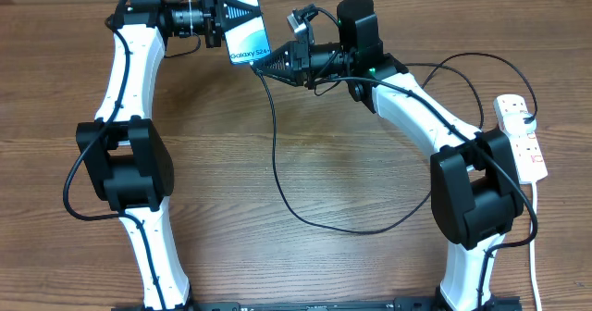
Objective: Plug charger to phone and switch on socket
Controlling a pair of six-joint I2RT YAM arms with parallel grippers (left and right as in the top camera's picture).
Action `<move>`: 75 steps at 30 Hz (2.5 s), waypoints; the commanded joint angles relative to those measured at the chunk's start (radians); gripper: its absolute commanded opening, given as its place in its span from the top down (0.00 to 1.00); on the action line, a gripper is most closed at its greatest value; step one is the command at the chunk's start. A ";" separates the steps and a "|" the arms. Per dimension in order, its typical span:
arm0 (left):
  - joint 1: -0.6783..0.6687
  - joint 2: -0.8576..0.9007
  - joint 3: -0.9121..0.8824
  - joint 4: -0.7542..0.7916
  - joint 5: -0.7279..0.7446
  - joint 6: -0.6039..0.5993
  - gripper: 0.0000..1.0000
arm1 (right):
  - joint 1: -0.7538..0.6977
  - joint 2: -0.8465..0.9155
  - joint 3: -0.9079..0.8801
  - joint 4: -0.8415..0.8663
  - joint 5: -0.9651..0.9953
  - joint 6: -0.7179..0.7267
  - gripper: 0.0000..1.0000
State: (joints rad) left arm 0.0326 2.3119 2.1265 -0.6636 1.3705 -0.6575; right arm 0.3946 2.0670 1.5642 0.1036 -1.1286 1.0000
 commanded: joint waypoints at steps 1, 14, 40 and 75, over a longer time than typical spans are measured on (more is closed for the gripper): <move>-0.019 -0.036 0.003 -0.011 0.053 -0.008 0.96 | -0.009 -0.027 0.008 0.014 0.114 -0.031 0.96; -0.018 -0.036 0.003 0.011 0.031 -0.056 0.96 | -0.009 -0.027 0.008 0.045 0.208 0.074 0.96; 0.007 -0.036 0.003 -0.127 -0.193 0.139 0.96 | -0.037 -0.027 0.008 -0.875 0.923 -0.609 0.96; 0.006 -0.036 0.003 -0.150 -0.279 0.165 0.96 | -0.050 0.034 0.006 -0.972 1.375 -0.552 0.96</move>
State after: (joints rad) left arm 0.0338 2.3119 2.1265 -0.8158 1.0756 -0.5159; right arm 0.3466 2.0903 1.5669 -0.8780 0.2264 0.4416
